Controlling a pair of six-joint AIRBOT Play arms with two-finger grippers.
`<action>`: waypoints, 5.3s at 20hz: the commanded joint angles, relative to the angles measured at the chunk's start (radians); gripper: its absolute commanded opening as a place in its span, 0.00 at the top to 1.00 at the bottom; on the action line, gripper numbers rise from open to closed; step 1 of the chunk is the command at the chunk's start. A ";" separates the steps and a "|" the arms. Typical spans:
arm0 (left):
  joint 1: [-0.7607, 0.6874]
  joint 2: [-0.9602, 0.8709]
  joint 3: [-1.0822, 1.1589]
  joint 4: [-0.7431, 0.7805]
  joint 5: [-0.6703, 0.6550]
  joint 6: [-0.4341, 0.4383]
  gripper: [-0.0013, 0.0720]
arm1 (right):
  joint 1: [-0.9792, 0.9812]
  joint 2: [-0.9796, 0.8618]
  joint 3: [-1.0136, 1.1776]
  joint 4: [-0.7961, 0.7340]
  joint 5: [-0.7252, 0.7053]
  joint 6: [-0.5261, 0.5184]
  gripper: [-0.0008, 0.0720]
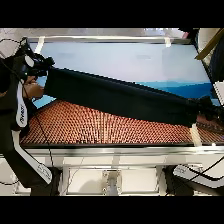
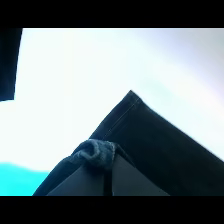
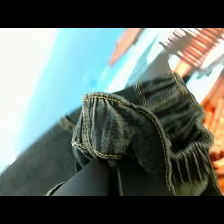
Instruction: Fold the clothes and pants, and hang the long-sleeved shirts on hangers.
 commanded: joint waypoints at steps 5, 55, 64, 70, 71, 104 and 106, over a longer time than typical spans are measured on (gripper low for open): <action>-0.062 -0.051 0.026 0.005 0.188 -0.007 0.95 | 0.007 -0.026 0.016 0.058 -0.103 0.002 0.59; -0.251 0.467 0.028 0.005 -0.255 0.218 0.71 | -0.152 -0.352 0.516 -0.013 0.978 -0.337 0.93; -0.259 0.570 0.028 -0.016 -0.515 0.219 0.96 | -0.434 0.075 0.388 -0.118 1.135 -0.288 0.93; -0.435 0.453 0.026 -0.356 -0.468 0.339 0.96 | -0.180 0.197 0.356 0.056 1.076 -0.241 0.93; -0.496 0.391 0.026 -0.425 -0.467 0.366 0.96 | -0.116 0.203 0.357 0.057 1.047 -0.214 0.93; -0.386 0.302 0.026 -0.235 -0.573 0.372 0.96 | 1.146 -0.262 0.364 -0.122 -0.055 0.558 0.13; -0.389 0.302 0.026 -0.235 -0.583 0.377 0.96 | 1.132 -0.239 0.394 -0.157 -0.031 0.548 0.13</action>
